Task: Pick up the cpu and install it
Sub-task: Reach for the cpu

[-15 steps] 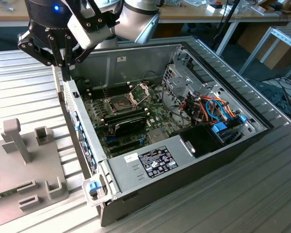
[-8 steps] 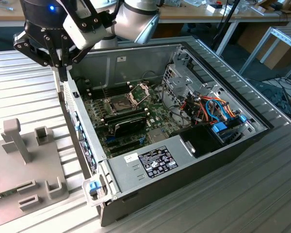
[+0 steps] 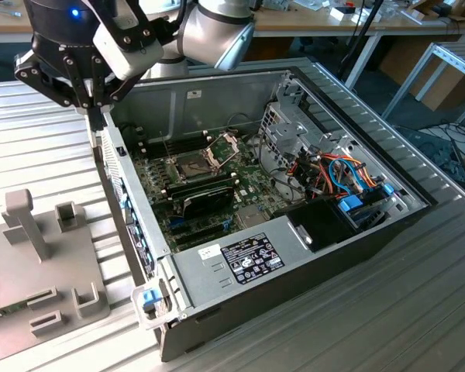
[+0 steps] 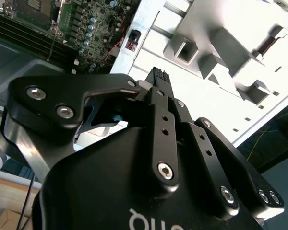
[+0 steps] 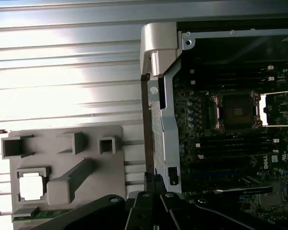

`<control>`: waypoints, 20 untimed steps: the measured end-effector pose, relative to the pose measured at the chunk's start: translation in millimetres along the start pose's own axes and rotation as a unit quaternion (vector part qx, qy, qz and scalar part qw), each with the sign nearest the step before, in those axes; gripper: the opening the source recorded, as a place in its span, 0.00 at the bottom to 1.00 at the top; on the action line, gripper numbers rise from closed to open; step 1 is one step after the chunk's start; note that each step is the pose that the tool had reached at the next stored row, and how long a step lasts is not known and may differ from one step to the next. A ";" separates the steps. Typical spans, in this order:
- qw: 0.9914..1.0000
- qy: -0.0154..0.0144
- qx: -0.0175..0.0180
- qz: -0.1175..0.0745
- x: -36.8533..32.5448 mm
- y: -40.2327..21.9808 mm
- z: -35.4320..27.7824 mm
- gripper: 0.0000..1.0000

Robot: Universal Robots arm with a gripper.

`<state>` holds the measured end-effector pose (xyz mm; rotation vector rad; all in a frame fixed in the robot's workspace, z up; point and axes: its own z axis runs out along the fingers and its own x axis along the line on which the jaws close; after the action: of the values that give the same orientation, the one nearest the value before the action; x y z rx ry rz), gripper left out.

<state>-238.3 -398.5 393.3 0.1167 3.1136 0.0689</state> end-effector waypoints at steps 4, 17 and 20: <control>1.000 0.000 0.000 0.000 3.2 -0.2 -0.1 0.11; 1.000 0.000 0.000 0.000 15.3 -1.1 -0.4 0.11; 1.000 0.000 0.000 0.000 20.2 -1.5 -0.5 0.11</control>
<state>-258.6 -398.5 393.3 0.1166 3.1136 0.0689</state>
